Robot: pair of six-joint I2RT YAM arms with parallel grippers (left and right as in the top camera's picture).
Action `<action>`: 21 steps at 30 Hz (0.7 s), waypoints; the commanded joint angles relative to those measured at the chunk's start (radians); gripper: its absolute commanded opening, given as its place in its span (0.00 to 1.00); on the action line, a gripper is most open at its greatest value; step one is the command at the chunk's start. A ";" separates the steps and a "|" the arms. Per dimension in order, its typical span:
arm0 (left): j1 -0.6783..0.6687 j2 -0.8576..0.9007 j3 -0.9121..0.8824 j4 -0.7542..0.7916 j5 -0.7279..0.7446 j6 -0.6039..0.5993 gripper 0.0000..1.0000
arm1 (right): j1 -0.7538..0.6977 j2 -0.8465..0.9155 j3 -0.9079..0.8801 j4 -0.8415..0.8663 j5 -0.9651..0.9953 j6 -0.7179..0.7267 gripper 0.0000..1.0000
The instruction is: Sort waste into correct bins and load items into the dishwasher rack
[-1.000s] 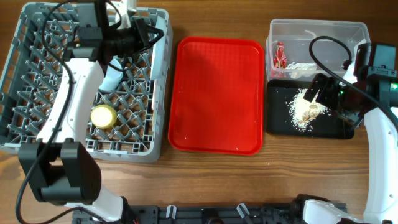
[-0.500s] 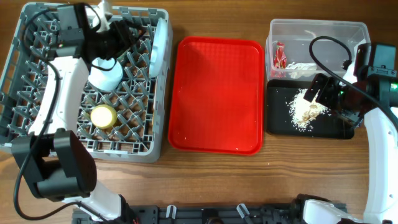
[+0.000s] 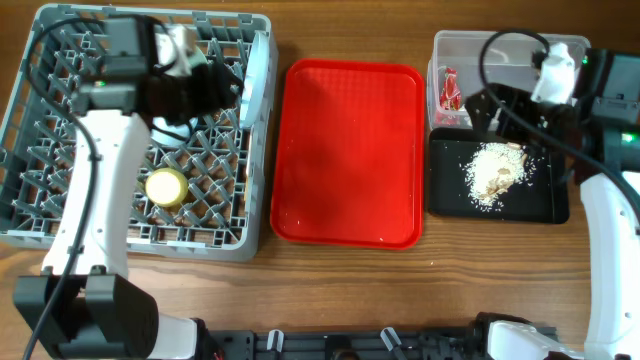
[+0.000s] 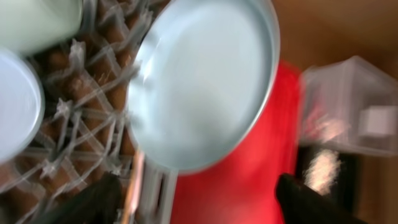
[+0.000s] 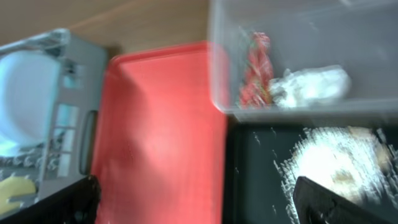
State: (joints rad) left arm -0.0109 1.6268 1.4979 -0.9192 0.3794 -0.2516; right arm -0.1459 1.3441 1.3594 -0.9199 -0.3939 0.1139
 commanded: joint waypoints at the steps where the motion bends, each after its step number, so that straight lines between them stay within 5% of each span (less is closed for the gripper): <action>1: -0.092 -0.011 0.010 -0.074 -0.227 0.035 1.00 | 0.055 0.004 0.003 0.056 -0.061 -0.068 1.00; 16: -0.188 -0.028 0.009 -0.378 -0.326 -0.082 1.00 | 0.100 0.014 -0.005 -0.178 0.208 0.006 1.00; 21: -0.197 -0.144 -0.048 -0.349 -0.344 -0.077 1.00 | 0.100 -0.103 -0.084 -0.140 0.218 0.006 1.00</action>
State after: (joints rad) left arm -0.1974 1.5993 1.4891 -1.2926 0.0689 -0.3145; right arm -0.0471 1.3407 1.3251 -1.0847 -0.2115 0.1040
